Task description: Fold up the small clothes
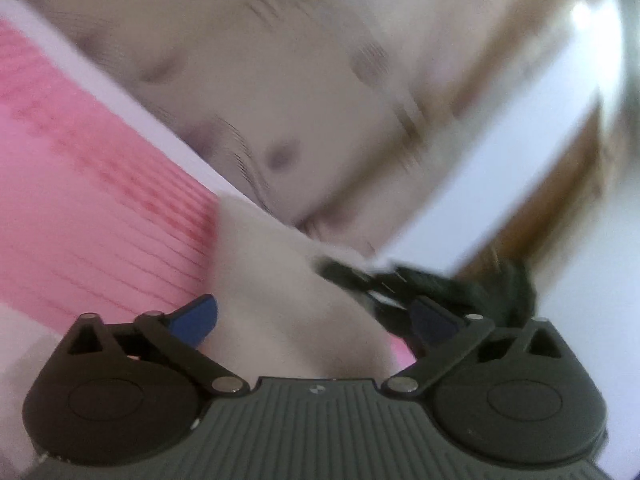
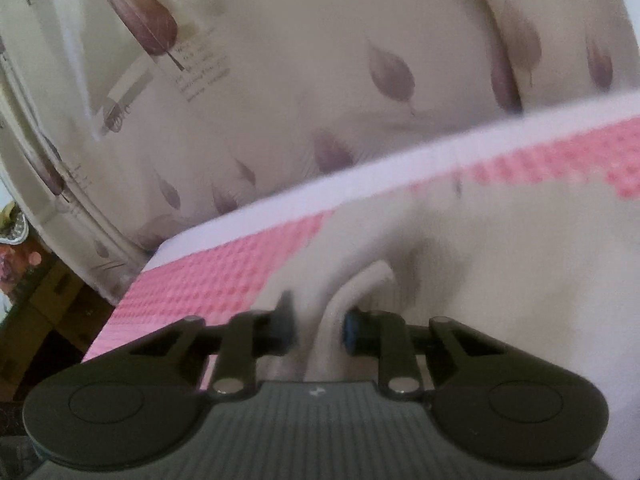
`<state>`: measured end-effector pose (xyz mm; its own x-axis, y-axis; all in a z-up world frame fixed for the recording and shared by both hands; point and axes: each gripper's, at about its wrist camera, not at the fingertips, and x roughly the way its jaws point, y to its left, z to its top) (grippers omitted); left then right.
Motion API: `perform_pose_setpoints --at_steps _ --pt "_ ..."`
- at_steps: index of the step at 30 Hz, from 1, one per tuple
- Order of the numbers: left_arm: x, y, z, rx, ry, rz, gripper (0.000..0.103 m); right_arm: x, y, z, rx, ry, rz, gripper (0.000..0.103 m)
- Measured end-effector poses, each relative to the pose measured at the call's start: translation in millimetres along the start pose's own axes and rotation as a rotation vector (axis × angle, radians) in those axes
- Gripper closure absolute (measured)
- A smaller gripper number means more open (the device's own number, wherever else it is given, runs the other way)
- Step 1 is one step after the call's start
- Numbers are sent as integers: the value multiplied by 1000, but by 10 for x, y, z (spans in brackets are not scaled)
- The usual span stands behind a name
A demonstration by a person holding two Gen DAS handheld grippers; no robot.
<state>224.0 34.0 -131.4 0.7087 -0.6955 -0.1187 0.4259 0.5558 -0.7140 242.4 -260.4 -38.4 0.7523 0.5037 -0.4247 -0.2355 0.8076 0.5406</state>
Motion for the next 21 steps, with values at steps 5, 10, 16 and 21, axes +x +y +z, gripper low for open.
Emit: perform_pose_setpoints --at_steps 5,10,16,21 --pt "16 21 -33 -6 31 39 1 -116 -127 128 -7 1 -10 85" --pt "83 -120 -122 104 74 33 1 -29 -360 15 162 64 116 79" --pt "119 -6 -95 34 81 55 1 103 -394 -102 230 70 178 17" --pt "139 -24 -80 53 79 63 1 193 -203 -134 95 71 78 74"
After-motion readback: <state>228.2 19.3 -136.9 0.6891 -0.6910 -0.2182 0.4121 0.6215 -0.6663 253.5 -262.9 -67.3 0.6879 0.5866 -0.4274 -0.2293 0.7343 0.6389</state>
